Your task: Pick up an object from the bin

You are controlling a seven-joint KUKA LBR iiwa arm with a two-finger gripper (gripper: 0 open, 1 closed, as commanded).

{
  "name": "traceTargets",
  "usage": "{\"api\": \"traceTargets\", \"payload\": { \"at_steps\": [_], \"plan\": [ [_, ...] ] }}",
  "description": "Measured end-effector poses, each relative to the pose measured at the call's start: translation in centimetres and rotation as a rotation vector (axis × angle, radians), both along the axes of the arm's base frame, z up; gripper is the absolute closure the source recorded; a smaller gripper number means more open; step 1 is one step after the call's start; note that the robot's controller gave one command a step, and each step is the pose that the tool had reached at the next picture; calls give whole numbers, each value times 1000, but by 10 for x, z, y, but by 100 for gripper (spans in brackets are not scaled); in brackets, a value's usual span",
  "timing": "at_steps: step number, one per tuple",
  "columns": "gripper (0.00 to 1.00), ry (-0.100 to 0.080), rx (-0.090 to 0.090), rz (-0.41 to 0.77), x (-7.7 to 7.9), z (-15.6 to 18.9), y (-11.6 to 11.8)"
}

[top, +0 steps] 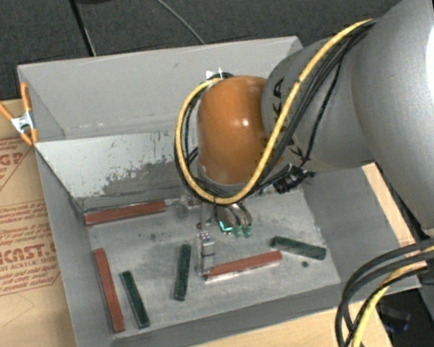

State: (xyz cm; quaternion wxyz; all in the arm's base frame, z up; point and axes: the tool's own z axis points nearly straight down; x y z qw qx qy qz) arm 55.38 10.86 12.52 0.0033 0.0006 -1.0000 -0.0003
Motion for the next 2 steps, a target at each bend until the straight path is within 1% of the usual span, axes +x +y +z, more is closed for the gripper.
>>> {"api": "traceTargets", "payload": {
  "at_steps": [1, 2],
  "plan": [
    [0, -7, 1, -1, 2, 4, -1],
    [0, -1, -2, 69, -33, -58, -71]
  ]
}}
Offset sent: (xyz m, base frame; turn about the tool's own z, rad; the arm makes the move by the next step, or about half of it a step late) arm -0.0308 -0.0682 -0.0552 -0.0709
